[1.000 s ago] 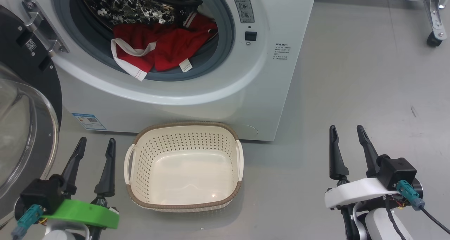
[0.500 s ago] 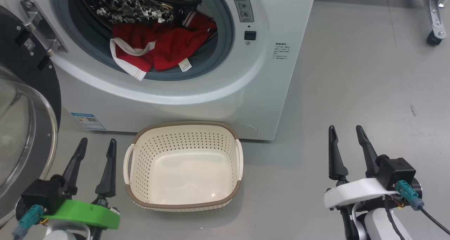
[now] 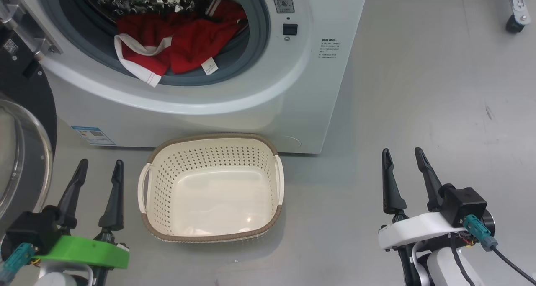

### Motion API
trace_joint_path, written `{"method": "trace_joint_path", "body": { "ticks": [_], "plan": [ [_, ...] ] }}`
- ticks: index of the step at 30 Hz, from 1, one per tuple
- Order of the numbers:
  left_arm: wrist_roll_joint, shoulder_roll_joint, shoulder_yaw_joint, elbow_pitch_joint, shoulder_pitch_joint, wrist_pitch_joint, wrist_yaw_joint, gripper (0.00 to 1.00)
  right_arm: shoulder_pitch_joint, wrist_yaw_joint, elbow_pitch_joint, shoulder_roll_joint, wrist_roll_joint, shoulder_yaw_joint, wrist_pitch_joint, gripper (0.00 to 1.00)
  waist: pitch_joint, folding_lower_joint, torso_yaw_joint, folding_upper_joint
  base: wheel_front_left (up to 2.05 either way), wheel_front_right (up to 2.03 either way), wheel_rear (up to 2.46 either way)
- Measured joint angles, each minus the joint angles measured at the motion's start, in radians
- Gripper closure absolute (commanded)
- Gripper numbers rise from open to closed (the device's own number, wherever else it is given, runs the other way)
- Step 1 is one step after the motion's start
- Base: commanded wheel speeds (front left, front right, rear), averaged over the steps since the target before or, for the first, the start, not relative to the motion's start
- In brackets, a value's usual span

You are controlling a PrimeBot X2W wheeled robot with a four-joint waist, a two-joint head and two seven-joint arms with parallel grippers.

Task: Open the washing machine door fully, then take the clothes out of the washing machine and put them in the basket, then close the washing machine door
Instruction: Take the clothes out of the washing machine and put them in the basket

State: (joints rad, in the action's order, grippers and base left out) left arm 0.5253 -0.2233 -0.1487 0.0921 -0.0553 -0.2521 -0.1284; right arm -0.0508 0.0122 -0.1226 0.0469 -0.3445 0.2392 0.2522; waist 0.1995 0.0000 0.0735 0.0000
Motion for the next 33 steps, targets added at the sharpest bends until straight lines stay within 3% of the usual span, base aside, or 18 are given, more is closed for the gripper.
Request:
{"method": "trace_joint_path", "body": {
  "ticks": [11,19,28,33],
  "plan": [
    [0.001,-0.048,0.057,-0.004,-0.01,0.0,0.0,0.0,-0.011,0.035,0.045,0.0,-0.016,0.047,0.0,0.0,0.106,0.0,-0.048,0.0,0.0,0.0,0.0],
    [0.001,-0.089,0.078,-0.002,-0.12,0.006,0.0,0.0,-0.065,0.053,0.088,0.001,-0.025,0.082,0.0,0.0,0.202,0.0,-0.103,0.0,0.0,0.0,0.0],
    [0.001,-0.186,0.106,0.008,-0.306,0.103,0.0,0.0,-0.107,0.079,0.132,0.002,-0.052,0.132,0.0,0.0,0.317,0.0,-0.189,0.0,0.0,0.0,0.0],
    [0.004,-0.207,0.104,0.046,-0.402,0.168,0.0,0.0,-0.137,0.088,0.148,0.002,-0.064,0.152,0.0,0.0,0.369,0.0,-0.23,0.0,0.0,0.0,0.0]
  ]
}}
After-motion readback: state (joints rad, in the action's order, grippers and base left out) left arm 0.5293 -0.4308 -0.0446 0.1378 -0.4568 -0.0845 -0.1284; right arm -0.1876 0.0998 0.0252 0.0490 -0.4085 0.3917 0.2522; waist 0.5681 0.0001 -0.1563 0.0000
